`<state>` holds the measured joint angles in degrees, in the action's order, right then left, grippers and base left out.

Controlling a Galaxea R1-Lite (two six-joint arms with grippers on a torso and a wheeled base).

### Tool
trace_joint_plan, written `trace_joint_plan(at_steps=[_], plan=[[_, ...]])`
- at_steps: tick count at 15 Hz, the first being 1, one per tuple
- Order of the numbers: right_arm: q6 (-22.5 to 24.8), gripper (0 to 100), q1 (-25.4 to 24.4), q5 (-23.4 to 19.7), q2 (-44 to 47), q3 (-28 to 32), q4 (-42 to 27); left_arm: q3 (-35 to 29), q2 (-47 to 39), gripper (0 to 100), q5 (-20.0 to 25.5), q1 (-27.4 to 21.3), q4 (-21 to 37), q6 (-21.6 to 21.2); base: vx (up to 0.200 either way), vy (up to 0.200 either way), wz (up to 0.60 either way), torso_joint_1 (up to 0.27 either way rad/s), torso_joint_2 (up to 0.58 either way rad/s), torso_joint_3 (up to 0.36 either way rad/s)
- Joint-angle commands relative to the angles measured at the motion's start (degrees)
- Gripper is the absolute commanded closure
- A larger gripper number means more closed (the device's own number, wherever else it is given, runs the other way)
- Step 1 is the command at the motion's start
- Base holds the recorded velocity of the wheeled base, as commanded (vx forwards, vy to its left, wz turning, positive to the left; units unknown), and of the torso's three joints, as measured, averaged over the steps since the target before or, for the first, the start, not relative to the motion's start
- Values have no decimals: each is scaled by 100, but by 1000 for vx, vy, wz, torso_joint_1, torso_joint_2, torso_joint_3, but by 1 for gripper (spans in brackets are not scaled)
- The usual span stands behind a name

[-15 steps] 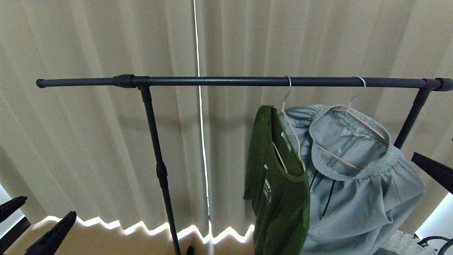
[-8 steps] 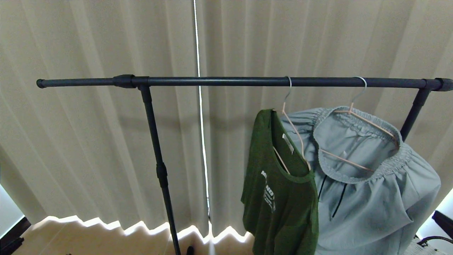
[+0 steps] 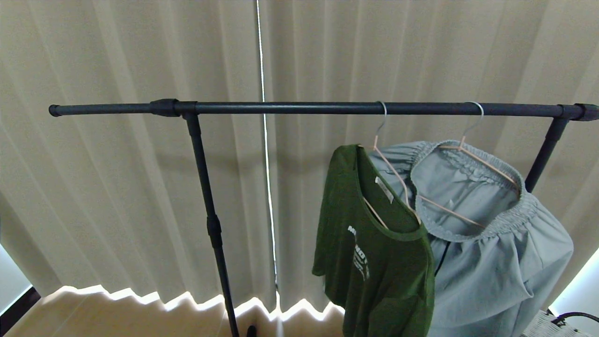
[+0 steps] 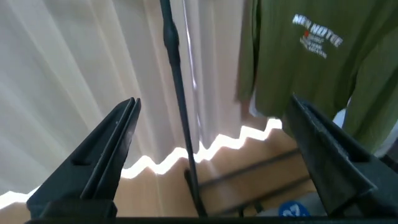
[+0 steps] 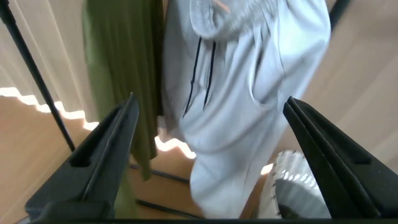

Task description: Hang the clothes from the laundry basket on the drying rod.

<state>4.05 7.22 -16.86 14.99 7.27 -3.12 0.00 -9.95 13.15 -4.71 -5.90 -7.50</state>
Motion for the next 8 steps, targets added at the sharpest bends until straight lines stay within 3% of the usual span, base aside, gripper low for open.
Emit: trace_joint_plan(at_steps=[1,4,8], plan=[[0,0,8,157,-577,-59,-277,0,432,0,-59,119,10,-199,0,0,0,0,0,0],[-9,0,8,201,-955,-226,-532,0,854,0,-67,532,19,-402,0,0,0,0,0,0],[-9,0,8,288,-963,-261,-470,0,924,0,-524,523,28,-577,0,0,0,0,0,0]])
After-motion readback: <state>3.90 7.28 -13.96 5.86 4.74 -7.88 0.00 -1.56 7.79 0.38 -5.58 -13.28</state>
